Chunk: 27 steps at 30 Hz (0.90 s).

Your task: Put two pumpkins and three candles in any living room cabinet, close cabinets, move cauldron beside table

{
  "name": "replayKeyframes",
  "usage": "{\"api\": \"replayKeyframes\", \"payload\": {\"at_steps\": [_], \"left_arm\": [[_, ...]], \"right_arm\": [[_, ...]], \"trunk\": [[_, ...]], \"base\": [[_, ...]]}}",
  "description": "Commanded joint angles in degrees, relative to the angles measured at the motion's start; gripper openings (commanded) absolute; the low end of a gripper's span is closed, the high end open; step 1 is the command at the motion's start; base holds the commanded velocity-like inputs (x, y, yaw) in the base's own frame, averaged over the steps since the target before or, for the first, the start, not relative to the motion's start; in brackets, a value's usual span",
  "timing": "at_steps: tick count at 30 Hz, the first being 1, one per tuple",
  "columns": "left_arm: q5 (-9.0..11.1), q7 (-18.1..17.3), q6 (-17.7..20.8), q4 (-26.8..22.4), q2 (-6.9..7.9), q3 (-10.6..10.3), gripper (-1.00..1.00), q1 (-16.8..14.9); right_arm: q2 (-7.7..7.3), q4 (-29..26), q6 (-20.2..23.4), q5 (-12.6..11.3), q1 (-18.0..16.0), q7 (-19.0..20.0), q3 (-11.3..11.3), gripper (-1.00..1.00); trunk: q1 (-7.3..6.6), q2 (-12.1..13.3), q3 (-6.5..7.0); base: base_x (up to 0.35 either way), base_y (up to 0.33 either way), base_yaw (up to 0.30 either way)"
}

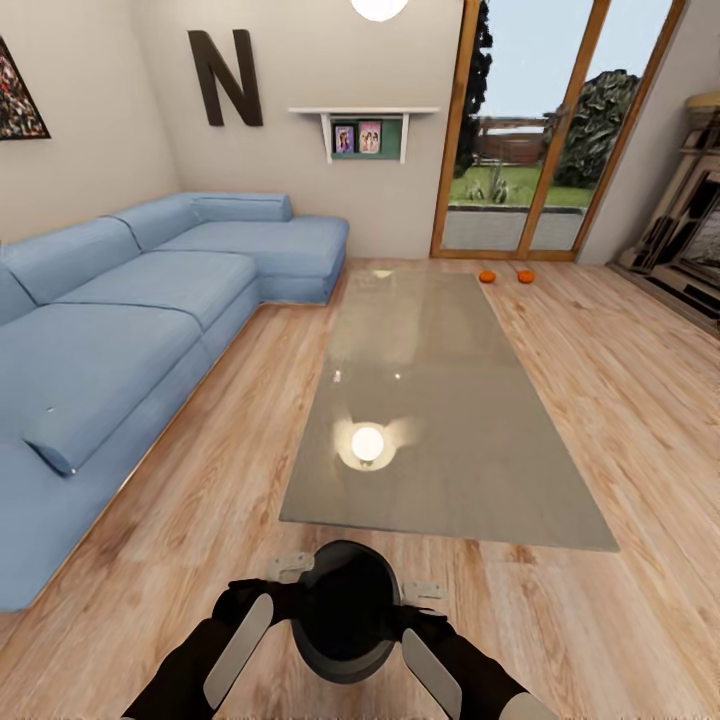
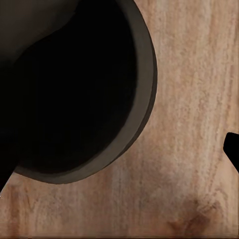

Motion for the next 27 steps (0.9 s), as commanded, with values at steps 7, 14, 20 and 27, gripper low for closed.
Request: {"api": "replayKeyframes", "payload": {"at_steps": [7, 14, 20, 27], "left_arm": [[0.59, 0.56, 0.09, -0.05, 0.01, -0.08, 1.00, -0.03], [0.67, 0.56, 0.09, 0.00, 0.01, -0.10, 1.00, -0.03], [0.76, 0.61, 0.09, -0.02, 0.01, -0.16, 1.00, -0.03], [0.73, 0.62, 0.09, -0.07, 0.01, -0.15, 1.00, -0.03]], "right_arm": [[-0.04, -0.06, 0.14, -0.40, -0.06, -0.47, 0.29, 1.00], [-0.04, -0.06, 0.14, -0.40, -0.06, -0.46, 0.29, 1.00], [0.03, -0.06, 0.14, -0.40, -0.08, -0.46, 0.21, 1.00], [0.04, 0.00, 0.14, -0.40, -0.10, -0.46, 0.20, 1.00]], "trunk": [[-1.57, 2.80, 1.22], [-3.11, 5.61, 2.47], [-4.42, 8.01, 3.55], [-5.96, 10.82, 4.81]], "base": [[-0.033, 0.000, 0.000], [-0.001, 0.000, 0.000], [-0.075, 0.000, 0.000], [-0.101, 0.000, 0.000]]}}
